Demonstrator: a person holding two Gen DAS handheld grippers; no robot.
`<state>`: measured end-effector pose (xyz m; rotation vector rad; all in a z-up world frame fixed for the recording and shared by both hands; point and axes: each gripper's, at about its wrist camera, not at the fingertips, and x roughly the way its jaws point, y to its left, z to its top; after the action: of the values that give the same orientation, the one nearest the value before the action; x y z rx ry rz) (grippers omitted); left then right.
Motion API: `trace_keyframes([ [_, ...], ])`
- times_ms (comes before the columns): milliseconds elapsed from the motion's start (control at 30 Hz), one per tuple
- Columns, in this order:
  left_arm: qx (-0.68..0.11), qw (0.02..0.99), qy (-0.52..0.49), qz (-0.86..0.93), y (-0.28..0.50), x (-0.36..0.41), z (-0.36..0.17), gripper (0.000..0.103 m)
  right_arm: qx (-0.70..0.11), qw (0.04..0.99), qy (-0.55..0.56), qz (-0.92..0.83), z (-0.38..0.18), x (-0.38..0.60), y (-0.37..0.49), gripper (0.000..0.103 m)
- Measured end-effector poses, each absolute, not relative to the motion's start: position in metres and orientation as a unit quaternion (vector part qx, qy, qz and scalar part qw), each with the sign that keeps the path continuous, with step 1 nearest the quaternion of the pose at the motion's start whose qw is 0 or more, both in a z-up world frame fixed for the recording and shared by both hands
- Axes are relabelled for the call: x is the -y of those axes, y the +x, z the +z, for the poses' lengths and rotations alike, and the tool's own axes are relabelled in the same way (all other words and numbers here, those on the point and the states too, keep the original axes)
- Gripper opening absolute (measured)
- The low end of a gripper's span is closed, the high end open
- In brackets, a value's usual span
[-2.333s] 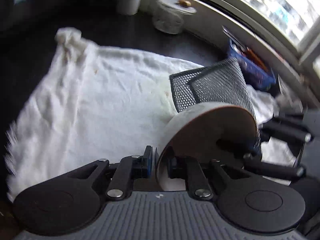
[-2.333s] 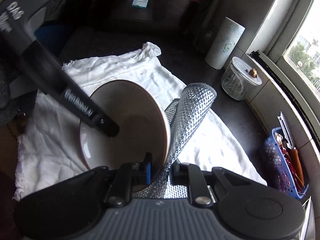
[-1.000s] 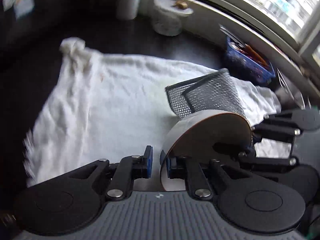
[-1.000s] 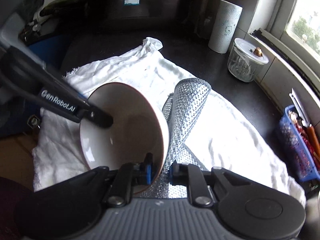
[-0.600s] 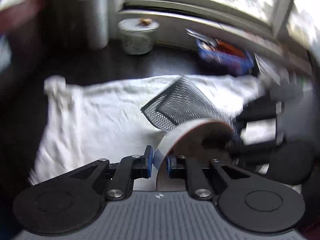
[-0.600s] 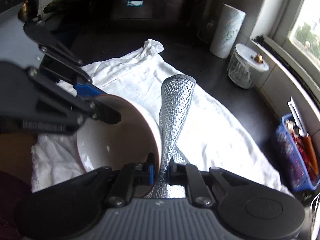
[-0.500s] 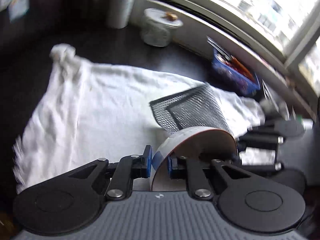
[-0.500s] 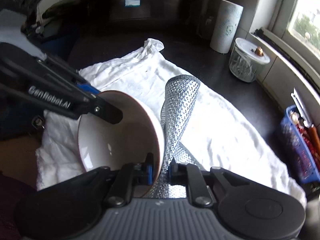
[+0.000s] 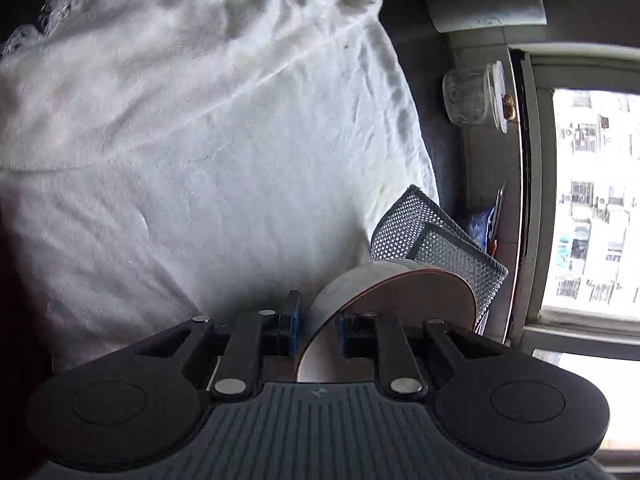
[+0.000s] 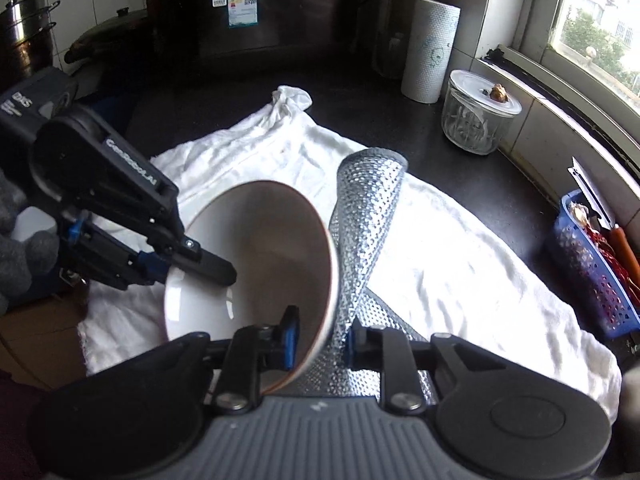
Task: Clean bowl
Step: 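Rub the mesh cloth over the bowl's outer wall with the right gripper while the left gripper holds it, then scrub the bowl's outer wall with the mesh cloth in the right gripper while the left gripper holds it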
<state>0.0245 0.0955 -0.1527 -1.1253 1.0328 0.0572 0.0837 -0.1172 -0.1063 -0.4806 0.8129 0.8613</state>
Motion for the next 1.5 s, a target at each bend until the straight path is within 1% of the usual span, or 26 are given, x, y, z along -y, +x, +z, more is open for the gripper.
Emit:
trace_keyframes([
  [100, -0.490, 0.804, -0.339, 0.005, 0.037, -0.071, -0.125, 0.017, -0.378, 0.803, -0.232, 0.399, -0.107, 0.118, 0.084, 0.015],
  [167, -0.479, 0.859, -0.177, -0.017, 0.041, -0.043, -0.102, 0.016, -0.371, 0.803, -0.240, 0.399, -0.104, 0.119, 0.084, 0.012],
  [300, -0.447, 0.892, 0.019, -0.071, 0.041, -0.006, -0.079, 0.017, -0.340, 0.798, -0.285, 0.407, -0.097, 0.114, 0.079, 0.009],
  [367, -0.427, 0.895, 0.098, -0.087, 0.038, 0.009, -0.073, 0.012, -0.325, 0.795, -0.309, 0.409, -0.096, 0.111, 0.075, 0.009],
  [467, -0.430, 0.896, 0.076, -0.085, 0.039, 0.008, -0.071, 0.010, -0.321, 0.793, -0.315, 0.410, -0.096, 0.110, 0.073, 0.009],
  [600, -0.447, 0.890, -0.074, -0.054, 0.041, -0.024, -0.078, 0.011, -0.356, 0.797, -0.264, 0.410, -0.099, 0.117, 0.082, 0.012],
  [700, -0.450, 0.862, -0.234, -0.023, 0.038, -0.060, -0.096, 0.012, -0.374, 0.796, -0.239, 0.412, -0.103, 0.121, 0.084, 0.016],
  [733, -0.448, 0.856, -0.256, -0.021, 0.037, -0.065, -0.099, 0.014, -0.379, 0.796, -0.231, 0.413, -0.104, 0.121, 0.084, 0.016],
  [767, -0.445, 0.842, -0.303, -0.013, 0.034, -0.075, -0.107, 0.014, -0.381, 0.796, -0.225, 0.414, -0.105, 0.121, 0.083, 0.018],
  [933, -0.441, 0.773, -0.456, 0.025, 0.026, -0.100, -0.133, 0.016, -0.384, 0.798, -0.211, 0.413, -0.104, 0.118, 0.079, 0.022],
  [1000, -0.445, 0.713, -0.541, 0.041, 0.020, -0.108, -0.152, 0.016, -0.382, 0.801, -0.212, 0.410, -0.104, 0.117, 0.078, 0.023],
  [1067, -0.449, 0.672, -0.587, 0.048, 0.015, -0.109, -0.165, 0.016, -0.377, 0.805, -0.214, 0.405, -0.103, 0.117, 0.077, 0.024],
  [1167, -0.454, 0.646, -0.612, 0.050, 0.013, -0.106, -0.172, 0.015, -0.373, 0.810, -0.215, 0.398, -0.102, 0.119, 0.076, 0.024],
  [1267, -0.457, 0.664, -0.590, 0.038, 0.017, -0.101, -0.168, 0.015, -0.373, 0.815, -0.207, 0.393, -0.101, 0.123, 0.078, 0.023],
  [1367, -0.470, 0.726, -0.502, 0.010, 0.029, -0.090, -0.149, 0.015, -0.373, 0.815, -0.209, 0.391, -0.102, 0.126, 0.081, 0.017],
  [1400, -0.471, 0.756, -0.454, -0.001, 0.034, -0.084, -0.138, 0.015, -0.372, 0.815, -0.211, 0.390, -0.102, 0.128, 0.082, 0.015],
  [1433, -0.472, 0.768, -0.433, -0.007, 0.036, -0.081, -0.134, 0.015, -0.371, 0.816, -0.212, 0.389, -0.102, 0.128, 0.083, 0.014],
  [1467, -0.473, 0.802, -0.364, -0.017, 0.041, -0.071, -0.120, 0.015, -0.367, 0.818, -0.217, 0.388, -0.101, 0.129, 0.082, 0.012],
  [1500, -0.474, 0.813, -0.338, -0.019, 0.042, -0.067, -0.115, 0.015, -0.361, 0.819, -0.224, 0.385, -0.100, 0.129, 0.081, 0.012],
])
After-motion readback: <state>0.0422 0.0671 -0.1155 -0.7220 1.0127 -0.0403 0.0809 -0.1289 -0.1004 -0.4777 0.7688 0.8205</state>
